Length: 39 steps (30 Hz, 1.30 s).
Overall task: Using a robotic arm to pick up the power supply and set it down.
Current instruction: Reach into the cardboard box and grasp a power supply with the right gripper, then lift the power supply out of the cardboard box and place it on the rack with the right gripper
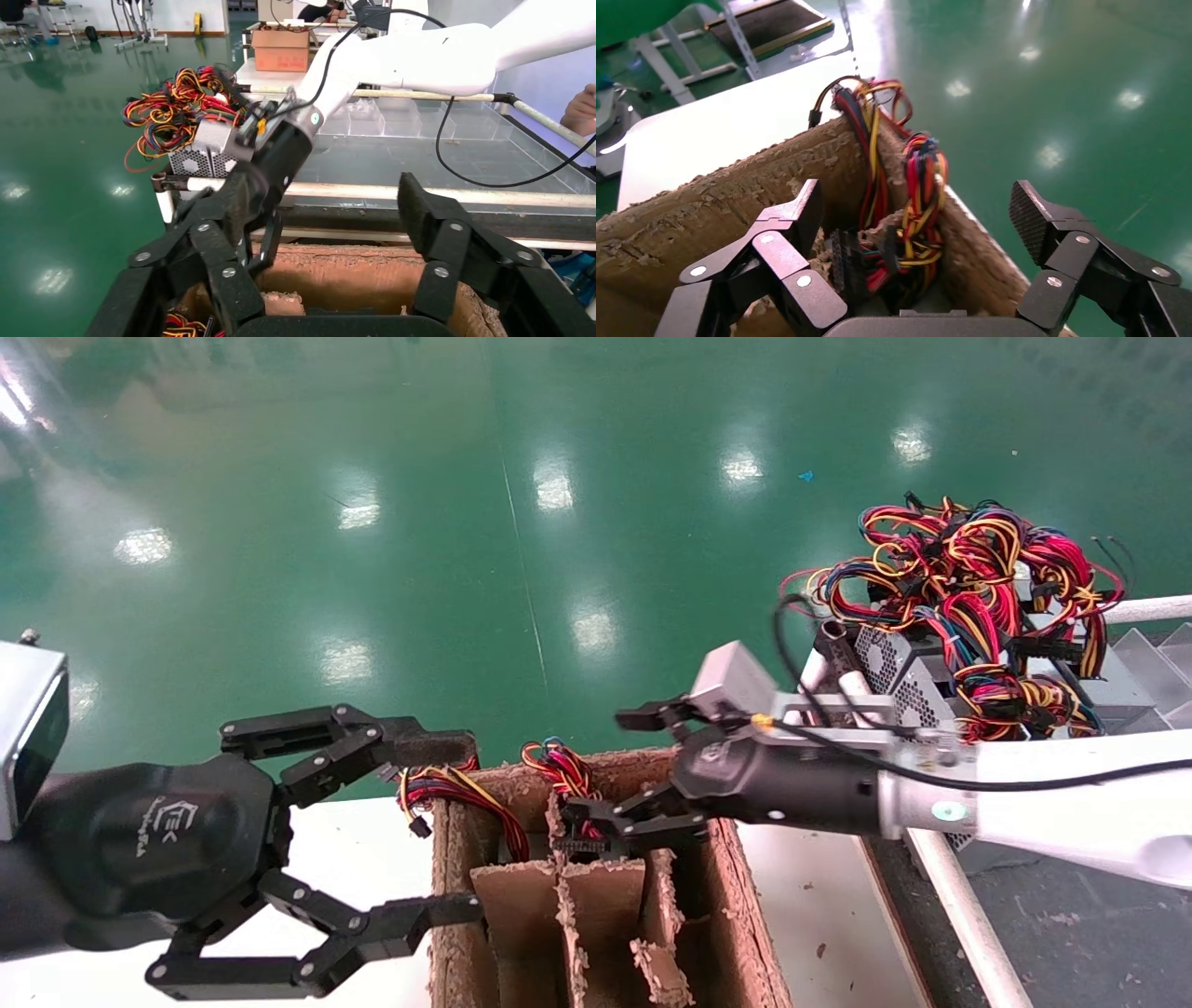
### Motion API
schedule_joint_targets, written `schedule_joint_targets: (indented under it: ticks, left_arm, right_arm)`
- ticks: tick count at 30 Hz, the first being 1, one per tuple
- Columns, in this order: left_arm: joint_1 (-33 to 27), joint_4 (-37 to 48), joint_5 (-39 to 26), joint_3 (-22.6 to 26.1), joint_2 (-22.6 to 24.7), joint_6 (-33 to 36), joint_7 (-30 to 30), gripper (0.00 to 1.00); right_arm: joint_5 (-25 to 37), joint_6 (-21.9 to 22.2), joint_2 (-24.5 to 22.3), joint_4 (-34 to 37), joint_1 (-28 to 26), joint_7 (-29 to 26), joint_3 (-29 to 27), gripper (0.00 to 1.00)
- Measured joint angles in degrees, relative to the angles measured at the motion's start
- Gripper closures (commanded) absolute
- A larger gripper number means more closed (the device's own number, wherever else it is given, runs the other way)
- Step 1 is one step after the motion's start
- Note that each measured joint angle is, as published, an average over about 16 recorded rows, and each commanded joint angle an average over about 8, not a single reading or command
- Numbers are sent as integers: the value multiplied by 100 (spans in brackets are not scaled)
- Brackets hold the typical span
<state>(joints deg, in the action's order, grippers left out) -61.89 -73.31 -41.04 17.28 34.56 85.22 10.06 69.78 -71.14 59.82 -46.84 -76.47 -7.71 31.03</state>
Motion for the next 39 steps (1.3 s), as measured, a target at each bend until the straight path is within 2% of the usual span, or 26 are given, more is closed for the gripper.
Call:
schedule_joint_targets:
  ticks: [8, 17, 30, 39]
  left_arm:
    - [0, 0, 1, 2, -1, -1, -1, 0]
    - [-1, 0, 3, 5, -2, -2, -2, 0]
    - [-2, 0, 6, 8, -3, -3, -4, 0]
    - [-2, 0, 7, 10, -4, -4, -5, 0]
  right_arm:
    - [172, 55, 383, 475, -178, 123, 140, 100]
    - [197, 34, 536, 712, -241, 168, 182, 100]
    - [217, 94, 539, 685, -204, 162, 185, 100]
    - [173, 223, 430, 381, -104, 157, 114, 100]
